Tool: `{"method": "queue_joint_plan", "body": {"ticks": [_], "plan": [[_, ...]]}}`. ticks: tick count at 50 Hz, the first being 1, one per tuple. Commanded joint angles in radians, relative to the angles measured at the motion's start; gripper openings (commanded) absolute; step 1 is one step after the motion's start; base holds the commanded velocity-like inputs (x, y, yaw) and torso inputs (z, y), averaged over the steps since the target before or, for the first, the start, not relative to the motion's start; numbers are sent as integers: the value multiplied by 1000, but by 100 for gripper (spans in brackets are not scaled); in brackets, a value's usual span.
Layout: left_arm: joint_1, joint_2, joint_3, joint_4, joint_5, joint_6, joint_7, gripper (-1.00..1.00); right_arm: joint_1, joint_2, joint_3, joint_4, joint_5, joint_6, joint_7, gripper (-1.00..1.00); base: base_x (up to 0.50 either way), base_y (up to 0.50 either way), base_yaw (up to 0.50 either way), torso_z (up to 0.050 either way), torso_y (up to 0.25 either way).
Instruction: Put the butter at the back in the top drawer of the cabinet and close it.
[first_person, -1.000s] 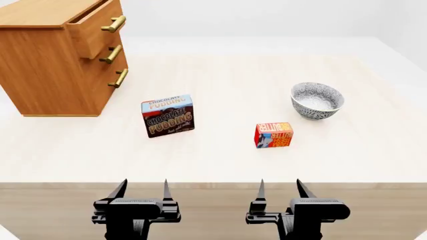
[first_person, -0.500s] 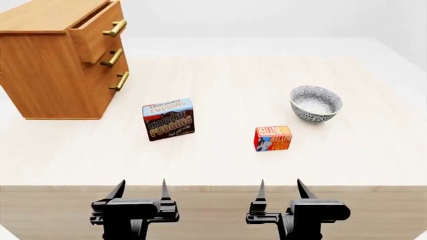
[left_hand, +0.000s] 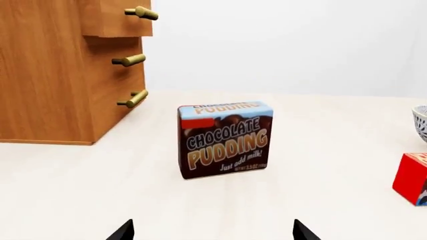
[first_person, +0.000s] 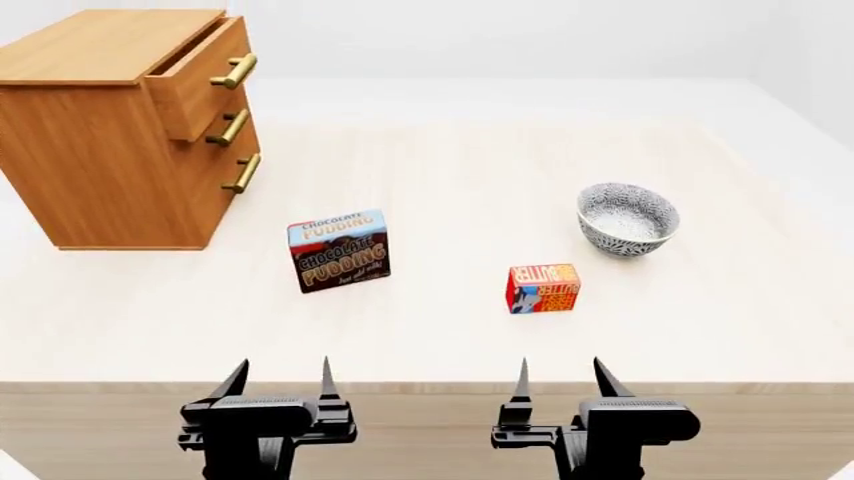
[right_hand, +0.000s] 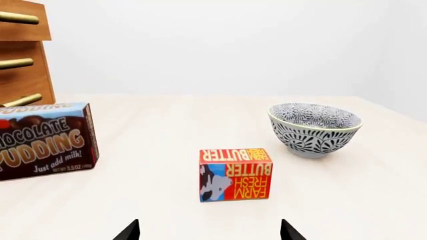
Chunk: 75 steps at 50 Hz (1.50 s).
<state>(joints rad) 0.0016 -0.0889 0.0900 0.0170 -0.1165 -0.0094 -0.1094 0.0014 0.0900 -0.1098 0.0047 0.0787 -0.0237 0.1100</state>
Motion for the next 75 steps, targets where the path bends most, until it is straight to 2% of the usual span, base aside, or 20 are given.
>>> {"method": "queue_joint_plan", "body": {"ticks": [1, 13, 19, 25, 34, 41, 46, 58, 67, 75], "plan": [[-1, -14, 17, -1, -8, 2, -17, 100, 0, 13, -16, -1, 13, -3, 15, 100, 0, 0, 0, 50, 0], [-4, -25, 30, -2, -15, 4, -34, 100, 0, 24, -28, -3, 24, -9, 29, 100, 0, 0, 0, 50, 0], [4, -34, 30, 36, -31, 11, -36, 100, -11, 34, -28, -59, 19, 10, 51, 100, 0, 0, 0, 1, 0], [11, -53, 24, 160, -38, -67, -64, 100, -22, 51, -26, -180, 35, 101, 65, 100, 0, 0, 0, 0, 0], [39, -93, 26, 450, -51, -235, -104, 100, -36, 86, -25, -437, 57, 280, 89, 100, 0, 0, 0, 0, 0], [51, -110, 44, 549, -47, -278, -122, 100, -43, 106, -33, -550, 68, 347, 93, 100, 0, 0, 0, 0, 0], [56, -117, 48, 571, -52, -286, -132, 100, -55, 115, -35, -593, 71, 358, 97, 100, 0, 52, 0, 0, 0], [71, -130, 51, 573, -74, -269, -143, 100, -73, 129, -54, -607, 66, 345, 116, 100, 0, 500, 0, 0, 0], [80, -140, 54, 578, -86, -263, -150, 100, -82, 139, -61, -627, 75, 348, 125, 100, 0, 0, 0, 0, 0], [86, -148, 57, 589, -96, -261, -157, 100, -81, 146, -64, -640, 90, 376, 132, 100, 482, 0, 0, 0, 0]]}}
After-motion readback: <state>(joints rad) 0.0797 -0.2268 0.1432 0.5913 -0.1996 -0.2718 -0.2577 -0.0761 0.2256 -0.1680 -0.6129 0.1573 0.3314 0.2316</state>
